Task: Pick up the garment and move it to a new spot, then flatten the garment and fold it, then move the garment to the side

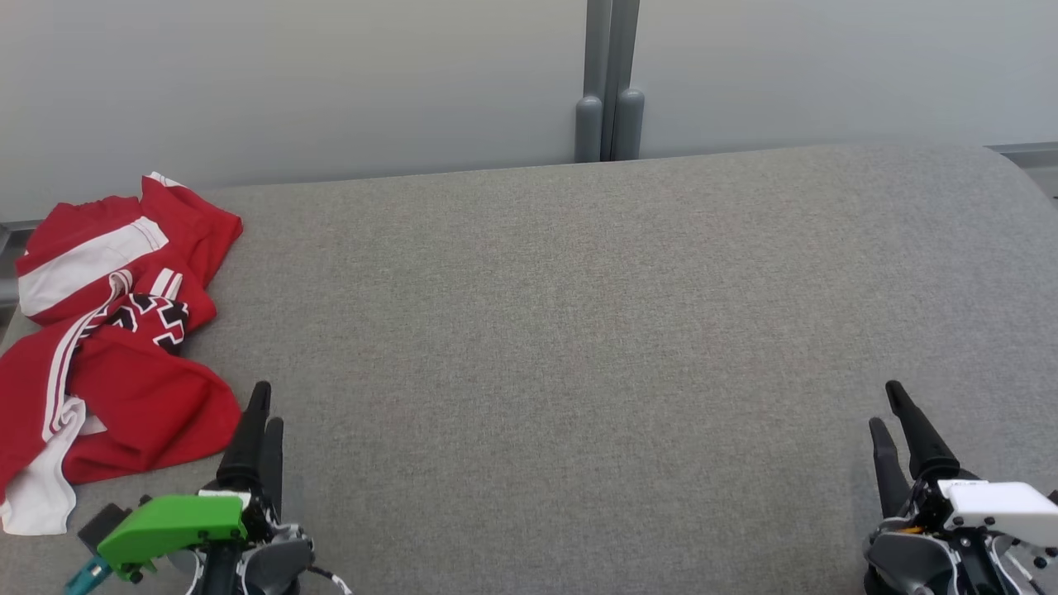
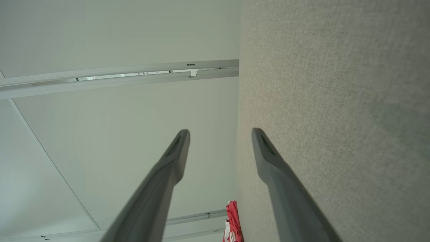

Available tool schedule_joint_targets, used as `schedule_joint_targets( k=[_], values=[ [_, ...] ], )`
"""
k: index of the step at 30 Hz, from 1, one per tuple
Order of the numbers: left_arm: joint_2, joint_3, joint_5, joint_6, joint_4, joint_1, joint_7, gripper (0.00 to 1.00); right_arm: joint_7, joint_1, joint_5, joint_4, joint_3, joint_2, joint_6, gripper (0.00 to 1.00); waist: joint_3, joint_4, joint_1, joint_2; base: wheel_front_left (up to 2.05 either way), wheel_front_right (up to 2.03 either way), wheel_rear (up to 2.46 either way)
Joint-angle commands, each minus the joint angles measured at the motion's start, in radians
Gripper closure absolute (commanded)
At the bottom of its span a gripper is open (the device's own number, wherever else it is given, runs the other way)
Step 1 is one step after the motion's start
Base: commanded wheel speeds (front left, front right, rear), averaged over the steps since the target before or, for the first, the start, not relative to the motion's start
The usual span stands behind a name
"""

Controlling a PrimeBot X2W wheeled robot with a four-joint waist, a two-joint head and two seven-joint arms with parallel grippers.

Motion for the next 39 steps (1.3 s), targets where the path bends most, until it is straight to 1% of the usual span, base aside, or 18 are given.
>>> schedule_joint_targets(
  k=[1,10,17,21,25,26,32,39],
  values=[
    [0.0,-0.002,0.001,0.0,0.0,0.002,-0.002,0.0,-0.002,0.002,0.0,0.0,0.002,0.0,0.0,0.0,0.0,0.0,0.0,0.0,0.0,0.0,0.0],
    [0.001,-0.031,0.052,0.007,-0.04,0.025,-0.045,0.0,-0.051,0.016,-0.043,-0.021,0.033,-0.002,0.0,0.0,-0.004,0.0,0.0,0.0,0.0,0.0,0.0],
    [0.001,-0.049,0.148,0.027,-0.088,0.04,-0.076,0.0,-0.086,0.024,-0.142,-0.057,0.043,-0.004,0.0,0.0,-0.007,0.0,0.0,0.0,0.0,0.0,0.0],
    [0.002,-0.062,0.231,0.042,-0.116,0.045,-0.093,0.0,-0.104,0.029,-0.22,-0.084,0.052,-0.005,0.0,0.0,-0.009,0.0,0.0,0.0,0.0,0.0,0.0],
    [0.002,-0.08,0.341,0.057,-0.138,0.05,-0.108,0.0,-0.122,0.032,-0.313,-0.108,0.061,-0.006,0.0,0.0,-0.011,0.0,0.0,0.0,0.0,0.0,0.0],
    [0.002,-0.08,0.341,0.057,-0.138,0.05,-0.108,0.0,-0.122,0.032,-0.313,-0.108,0.061,-0.006,0.0,0.0,-0.011,0.0,0.0,0.0,0.0,0.0,0.0],
    [0.003,-0.1,0.498,0.082,-0.165,0.061,-0.131,0.0,-0.147,0.034,-0.475,-0.145,0.082,-0.007,0.0,0.0,-0.014,0.0,0.0,0.0,0.0,0.0,0.0],
    [0.017,-0.117,0.676,0.105,-0.186,0.079,-0.156,0.0,-0.175,0.042,-0.63,-0.177,0.115,-0.008,0.0,0.0,-0.019,0.001,0.0,0.0,0.0,0.0,0.0]
  ],
)
